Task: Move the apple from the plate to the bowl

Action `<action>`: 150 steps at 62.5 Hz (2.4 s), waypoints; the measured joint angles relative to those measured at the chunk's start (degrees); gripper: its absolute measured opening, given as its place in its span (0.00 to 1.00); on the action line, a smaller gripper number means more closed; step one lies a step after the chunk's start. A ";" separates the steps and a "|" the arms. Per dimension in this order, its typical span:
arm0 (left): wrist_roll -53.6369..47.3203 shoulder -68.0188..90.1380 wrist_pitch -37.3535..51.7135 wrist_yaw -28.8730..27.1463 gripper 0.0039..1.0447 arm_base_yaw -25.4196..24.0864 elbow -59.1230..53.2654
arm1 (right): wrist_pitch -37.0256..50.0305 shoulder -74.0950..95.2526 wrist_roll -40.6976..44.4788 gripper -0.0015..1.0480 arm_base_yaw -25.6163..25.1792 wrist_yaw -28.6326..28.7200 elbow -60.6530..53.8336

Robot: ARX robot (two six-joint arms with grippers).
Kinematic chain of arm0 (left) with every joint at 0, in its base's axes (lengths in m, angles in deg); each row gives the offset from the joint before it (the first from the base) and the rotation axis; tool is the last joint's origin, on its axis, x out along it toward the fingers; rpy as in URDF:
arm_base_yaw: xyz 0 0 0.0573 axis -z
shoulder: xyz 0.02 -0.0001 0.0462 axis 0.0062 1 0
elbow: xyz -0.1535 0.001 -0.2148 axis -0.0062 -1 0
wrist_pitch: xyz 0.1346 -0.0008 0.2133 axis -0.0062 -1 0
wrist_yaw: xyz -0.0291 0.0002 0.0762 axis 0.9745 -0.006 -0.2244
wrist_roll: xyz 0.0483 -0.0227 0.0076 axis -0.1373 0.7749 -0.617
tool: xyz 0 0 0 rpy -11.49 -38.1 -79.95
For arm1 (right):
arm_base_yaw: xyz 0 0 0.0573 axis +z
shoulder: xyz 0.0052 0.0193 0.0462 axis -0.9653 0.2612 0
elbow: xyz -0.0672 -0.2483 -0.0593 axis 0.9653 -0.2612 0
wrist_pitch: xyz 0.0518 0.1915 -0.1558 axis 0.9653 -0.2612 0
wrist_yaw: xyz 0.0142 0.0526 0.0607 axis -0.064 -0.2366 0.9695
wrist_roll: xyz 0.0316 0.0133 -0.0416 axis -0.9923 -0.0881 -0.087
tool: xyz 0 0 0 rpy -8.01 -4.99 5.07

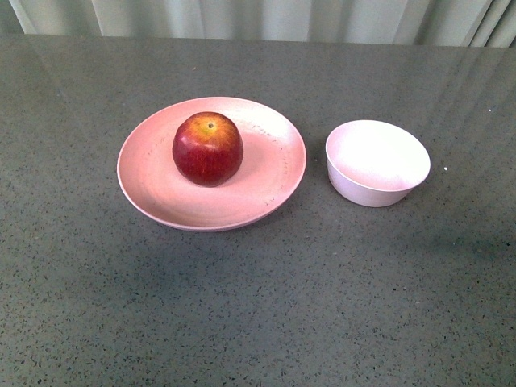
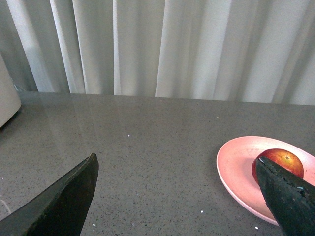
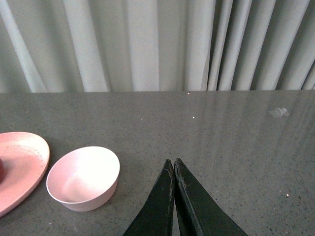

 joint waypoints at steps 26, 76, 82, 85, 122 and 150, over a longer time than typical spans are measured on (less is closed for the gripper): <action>0.02 0.00 0.00 0.00 0.92 0.00 0.00 | -11.10 -11.74 0.00 0.02 0.00 -0.02 -0.02; 0.02 0.00 0.00 0.00 0.92 0.00 0.00 | -31.21 -31.54 0.04 0.02 0.02 -0.02 0.00; 0.00 0.00 0.00 0.00 0.92 0.00 0.00 | -31.21 -31.58 0.04 0.16 0.02 -0.02 0.00; 0.00 0.00 0.00 0.00 0.92 0.00 0.00 | -31.23 -31.61 0.04 0.28 0.02 -0.02 0.00; -2.05 18.91 -20.85 32.87 0.92 -6.34 8.87 | -31.23 -31.65 0.04 0.91 0.04 0.02 0.00; 0.04 58.03 15.93 20.61 0.92 18.23 18.03 | -31.23 -31.67 0.02 0.91 0.02 -0.02 0.00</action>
